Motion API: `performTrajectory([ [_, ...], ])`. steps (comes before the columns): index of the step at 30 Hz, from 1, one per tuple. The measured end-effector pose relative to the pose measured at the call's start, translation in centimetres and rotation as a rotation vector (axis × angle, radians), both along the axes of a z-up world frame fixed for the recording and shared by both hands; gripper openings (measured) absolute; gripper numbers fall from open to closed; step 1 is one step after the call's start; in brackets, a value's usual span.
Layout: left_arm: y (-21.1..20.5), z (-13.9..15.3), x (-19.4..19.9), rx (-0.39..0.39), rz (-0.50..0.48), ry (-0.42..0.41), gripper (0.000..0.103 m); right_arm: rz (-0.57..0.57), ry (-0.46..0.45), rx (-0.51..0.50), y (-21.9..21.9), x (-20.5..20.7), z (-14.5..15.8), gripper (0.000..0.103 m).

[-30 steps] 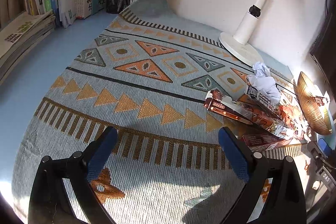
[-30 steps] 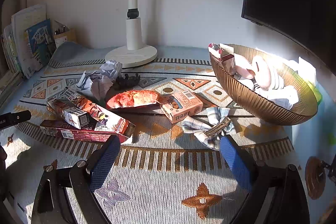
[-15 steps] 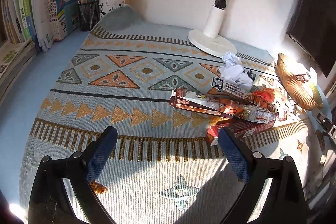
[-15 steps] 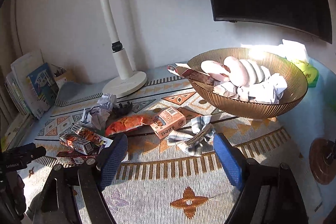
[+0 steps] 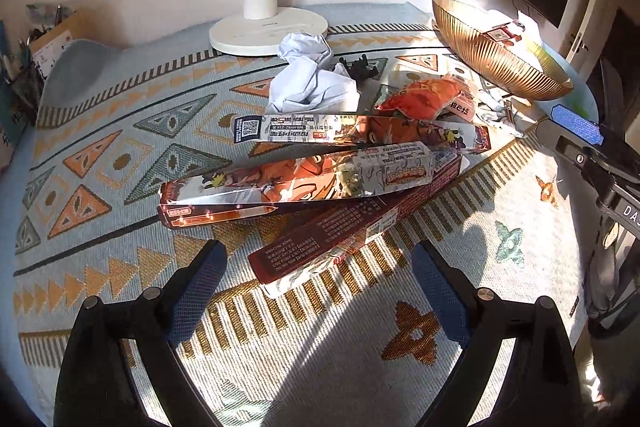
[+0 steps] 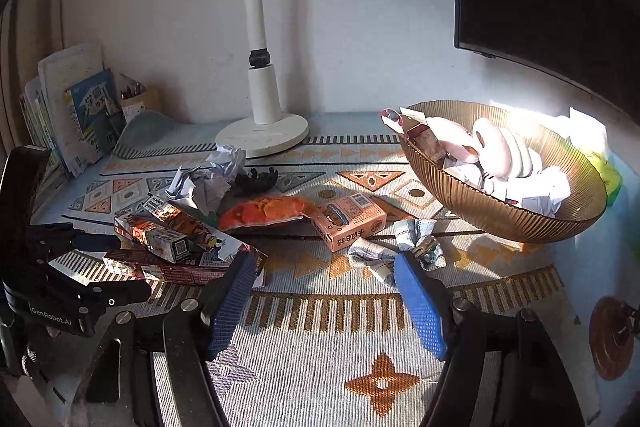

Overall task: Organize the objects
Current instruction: 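Grasp a long red snack box with left gripper while right gripper grasps another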

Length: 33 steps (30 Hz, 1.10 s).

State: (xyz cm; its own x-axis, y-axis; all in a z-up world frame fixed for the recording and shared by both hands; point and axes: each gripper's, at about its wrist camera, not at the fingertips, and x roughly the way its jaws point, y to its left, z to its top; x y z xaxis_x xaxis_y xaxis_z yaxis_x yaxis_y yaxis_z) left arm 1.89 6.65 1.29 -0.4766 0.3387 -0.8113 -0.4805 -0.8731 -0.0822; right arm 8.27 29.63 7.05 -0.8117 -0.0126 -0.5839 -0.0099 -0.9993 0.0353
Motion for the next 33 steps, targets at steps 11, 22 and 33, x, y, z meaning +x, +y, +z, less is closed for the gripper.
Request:
performTrajectory([
  [11,2.7,0.2,2.1,-0.056,-0.128,-0.013,0.025,0.052,-0.048,-0.054,0.4,-0.6,-0.4,0.071],
  [22,-2.4,0.9,8.3,-0.026,-0.112,-0.132,0.018,0.346,-0.234,-0.249,-2.1,-4.8,-0.1,0.072],
  [33,-4.4,0.6,9.0,0.012,-0.080,-0.162,0.018,0.409,-0.304,-0.151,-6.4,-6.2,-1.2,0.021],
])
